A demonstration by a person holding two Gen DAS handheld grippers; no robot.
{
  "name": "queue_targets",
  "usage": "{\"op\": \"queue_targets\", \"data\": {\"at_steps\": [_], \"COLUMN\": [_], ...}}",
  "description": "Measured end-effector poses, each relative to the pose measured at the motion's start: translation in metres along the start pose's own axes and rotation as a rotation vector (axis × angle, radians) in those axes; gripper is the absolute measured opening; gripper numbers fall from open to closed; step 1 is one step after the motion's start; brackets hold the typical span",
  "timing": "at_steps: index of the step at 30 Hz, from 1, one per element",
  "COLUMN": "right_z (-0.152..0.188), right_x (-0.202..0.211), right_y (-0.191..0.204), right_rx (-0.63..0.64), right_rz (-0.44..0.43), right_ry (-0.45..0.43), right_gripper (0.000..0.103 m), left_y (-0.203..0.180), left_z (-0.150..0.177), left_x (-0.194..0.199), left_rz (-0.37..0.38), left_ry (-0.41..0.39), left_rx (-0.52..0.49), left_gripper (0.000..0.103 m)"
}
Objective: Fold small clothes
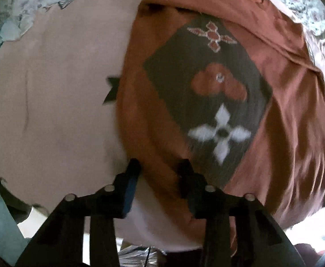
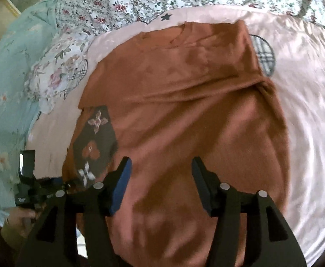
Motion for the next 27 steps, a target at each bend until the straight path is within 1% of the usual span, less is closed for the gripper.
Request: {"op": "queue_targets", "data": {"at_steps": [2,3,5,7,9,10,11,12,15,17,18,19,20,22,23,26,27], "right_z": [0.016,0.026,0.05,0.066,0.082,0.09,0.095,0.1,0.112,0.121,0.126,0.13,0.135,0.146,0.152,0.158,0.158], "right_x": [0.014,0.02,0.032,0.039,0.044,0.047,0.049,0.051,0.056,0.057,0.057,0.057,0.054,0.047,0.043,0.038,0.035], "right_y": [-0.013,-0.021,-0.042,-0.056,-0.07,-0.077,-0.08,-0.083,-0.087,-0.089,-0.09,-0.091,-0.089,-0.087,-0.086,-0.081,-0.078], "right_rx": [-0.031,-0.054,-0.119,-0.167,-0.214,-0.236,-0.244,-0.253,-0.254,-0.252,-0.255,-0.256,-0.255,-0.259,-0.264,-0.265,-0.264], "right_rz": [0.019,0.029,0.05,0.066,0.078,0.084,0.085,0.081,0.071,0.068,0.062,0.051,0.033,0.002,-0.009,-0.037,-0.062], "right_ry": [-0.013,-0.018,-0.019,-0.013,-0.007,-0.002,-0.001,-0.002,0.002,0.012,0.017,0.024,0.036,0.066,0.081,0.072,0.07], "right_gripper": [0.062,0.064,0.064,0.064,0.064,0.064,0.064,0.064,0.064,0.064,0.064,0.064,0.064,0.064,0.064,0.064,0.064], "left_y": [0.015,0.025,0.035,0.043,0.043,0.043,0.043,0.04,0.034,0.03,0.024,0.021,0.013,0.013,0.014,0.023,0.024], "left_z": [0.014,0.023,0.033,0.042,0.047,0.049,0.048,0.049,0.052,0.043,0.042,0.045,0.047,0.049,0.05,0.051,0.051], "left_x": [0.005,0.009,0.013,0.019,0.022,0.022,0.021,0.02,0.016,0.011,0.009,0.008,0.002,-0.001,-0.002,-0.002,-0.002], "left_rz": [0.027,0.057,0.105,0.16,0.211,0.242,0.264,0.284,0.309,0.322,0.317,0.295,0.287,0.286,0.294,0.336,0.348], "left_ry": [-0.003,0.001,0.016,0.027,0.042,0.051,0.057,0.065,0.083,0.096,0.098,0.093,0.09,0.097,0.104,0.133,0.137], "left_rx": [0.011,0.017,0.029,0.051,0.072,0.087,0.097,0.108,0.099,0.071,0.049,0.021,0.012,0.005,0.009,0.02,0.018], "left_gripper": [0.036,0.036,0.036,0.036,0.042,0.052,0.057,0.057,0.057,0.056,0.055,0.055,0.055,0.055,0.057,0.057,0.056]}}
Point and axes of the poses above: each gripper's, at about its wrist camera, not at the fingertips, and x roughly against the way its jaws point, y to its left, z to its underside, the point moved 5 cm from there along -x, roughly the way its jaws point, and after that the axes turned 13 degrees about x, right-handed, at the moved point
